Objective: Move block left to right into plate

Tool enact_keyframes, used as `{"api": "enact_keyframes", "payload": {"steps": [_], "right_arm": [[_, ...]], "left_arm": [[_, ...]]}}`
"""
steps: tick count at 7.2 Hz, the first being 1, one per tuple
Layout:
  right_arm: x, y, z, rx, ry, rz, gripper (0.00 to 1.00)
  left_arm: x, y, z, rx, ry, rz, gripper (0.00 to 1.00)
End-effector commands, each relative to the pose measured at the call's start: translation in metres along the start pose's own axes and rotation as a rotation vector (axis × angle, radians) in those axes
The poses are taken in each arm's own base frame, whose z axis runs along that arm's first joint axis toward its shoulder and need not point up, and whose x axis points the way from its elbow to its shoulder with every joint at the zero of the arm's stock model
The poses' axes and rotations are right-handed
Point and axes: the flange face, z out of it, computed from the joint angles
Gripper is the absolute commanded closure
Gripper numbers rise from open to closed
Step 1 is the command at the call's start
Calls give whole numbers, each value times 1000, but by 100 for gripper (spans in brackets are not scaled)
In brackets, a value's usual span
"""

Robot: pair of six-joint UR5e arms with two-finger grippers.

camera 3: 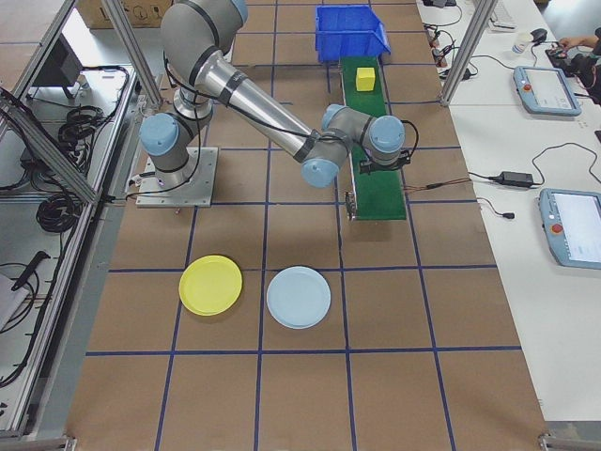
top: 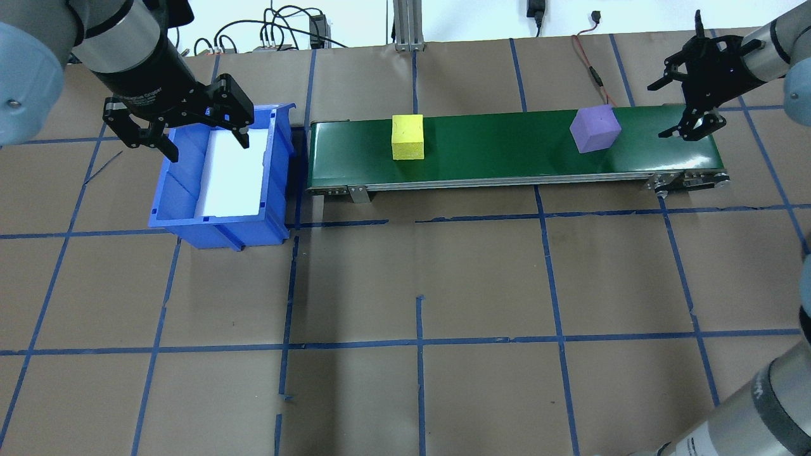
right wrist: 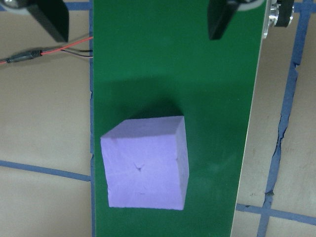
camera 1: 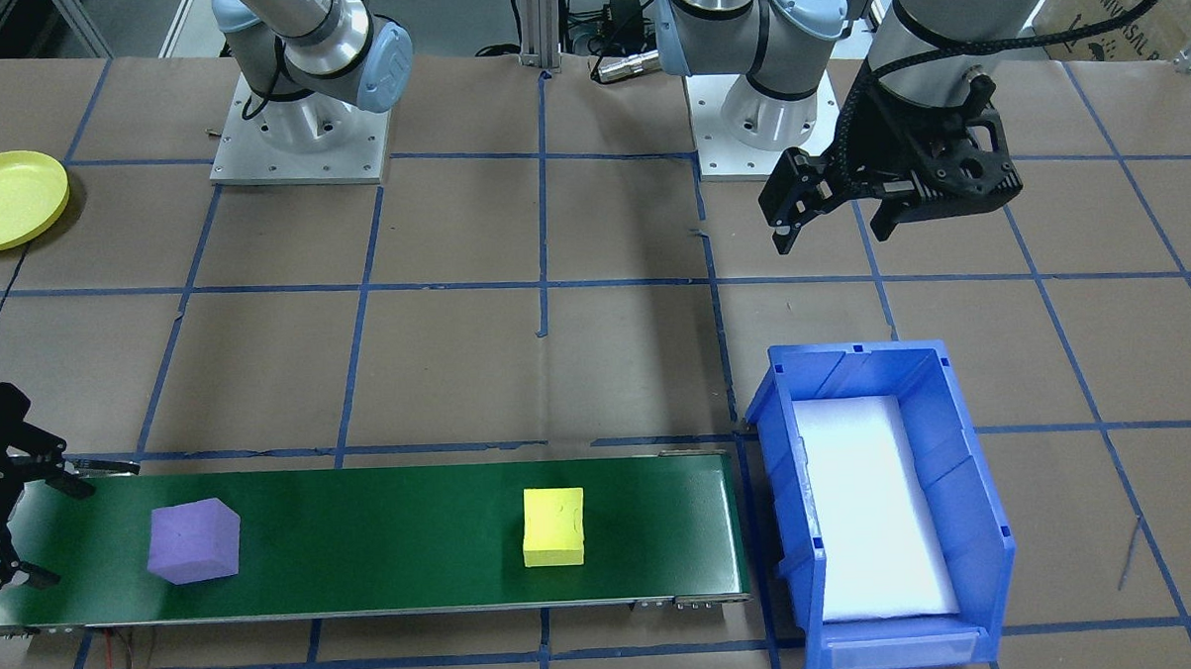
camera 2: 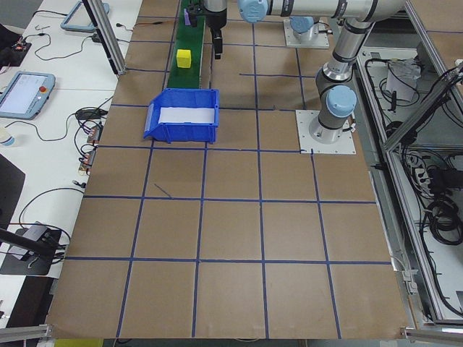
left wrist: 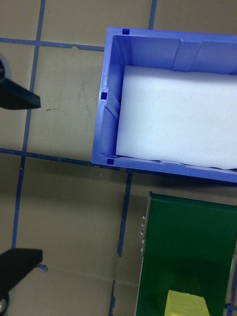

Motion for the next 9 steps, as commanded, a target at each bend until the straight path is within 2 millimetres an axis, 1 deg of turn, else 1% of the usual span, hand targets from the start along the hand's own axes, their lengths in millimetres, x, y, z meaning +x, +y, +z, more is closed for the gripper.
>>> {"api": "enact_keyframes", "payload": {"steps": [1, 2, 3, 4, 6, 8, 9], "right_arm": [[-1, 0, 9, 8, -11, 1, 0], [-2, 3, 15, 13, -19, 6, 0], [-1, 3, 14, 12, -18, 4, 0], [-1, 4, 16, 13, -19, 6, 0], [-2, 14, 34, 28, -39, 18, 0], [-1, 15, 33, 25, -37, 16, 0], [-2, 13, 30, 26, -35, 17, 7]], "left_arm": [[-1, 6, 5, -50, -11, -35, 0], [-3, 5, 2, -41, -11, -31, 0], [-5, 4, 2, -37, -35, -24, 0], [-12, 3, 8, -49, -49, -36, 0], [-13, 3, 9, -49, -49, -37, 0], [-11, 2, 11, -51, -57, -52, 0], [-11, 1, 12, -46, -57, -43, 0]]}}
